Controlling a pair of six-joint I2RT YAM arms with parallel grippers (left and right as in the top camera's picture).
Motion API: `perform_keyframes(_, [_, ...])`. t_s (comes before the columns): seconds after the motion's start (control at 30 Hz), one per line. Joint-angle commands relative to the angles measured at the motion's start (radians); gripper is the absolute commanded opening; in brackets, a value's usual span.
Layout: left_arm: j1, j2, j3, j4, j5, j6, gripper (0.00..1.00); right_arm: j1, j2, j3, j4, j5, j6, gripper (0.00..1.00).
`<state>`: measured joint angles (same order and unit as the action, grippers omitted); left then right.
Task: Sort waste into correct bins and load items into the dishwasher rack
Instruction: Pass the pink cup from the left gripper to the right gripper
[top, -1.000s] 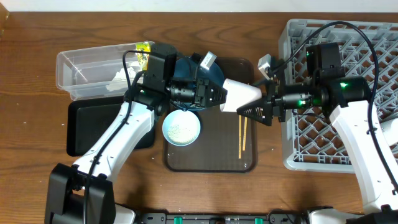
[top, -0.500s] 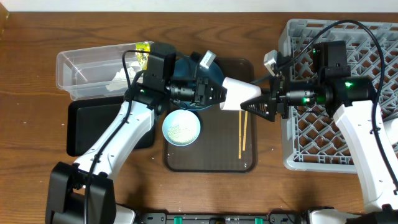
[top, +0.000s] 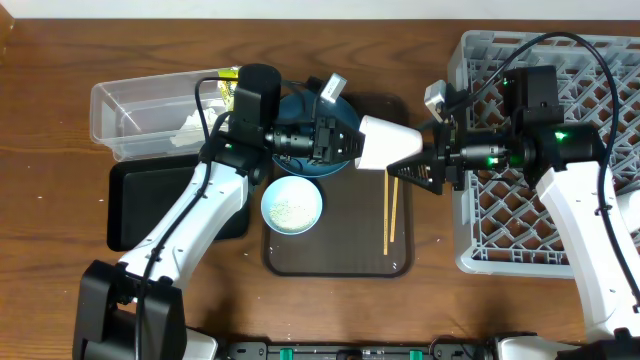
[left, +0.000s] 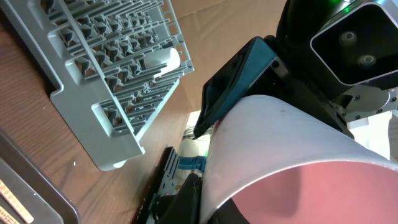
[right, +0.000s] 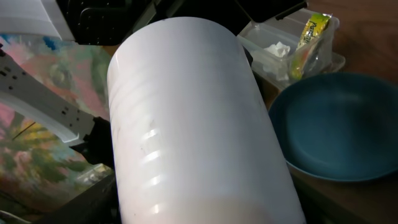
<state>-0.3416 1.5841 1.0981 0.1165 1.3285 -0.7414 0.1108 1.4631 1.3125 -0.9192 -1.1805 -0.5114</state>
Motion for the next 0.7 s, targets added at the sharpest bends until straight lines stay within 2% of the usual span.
perform_keyframes(0.0, [-0.004,0.002,0.009,0.002,0.022,-0.006,0.07,-0.005,-0.005,-0.006,0.019,-0.04,-0.01,0.69])
perform_keyframes(0.67, [-0.004,0.002,0.009,0.002,0.022,-0.013,0.06,-0.005,-0.005,-0.006,0.088,-0.053,-0.007,0.71])
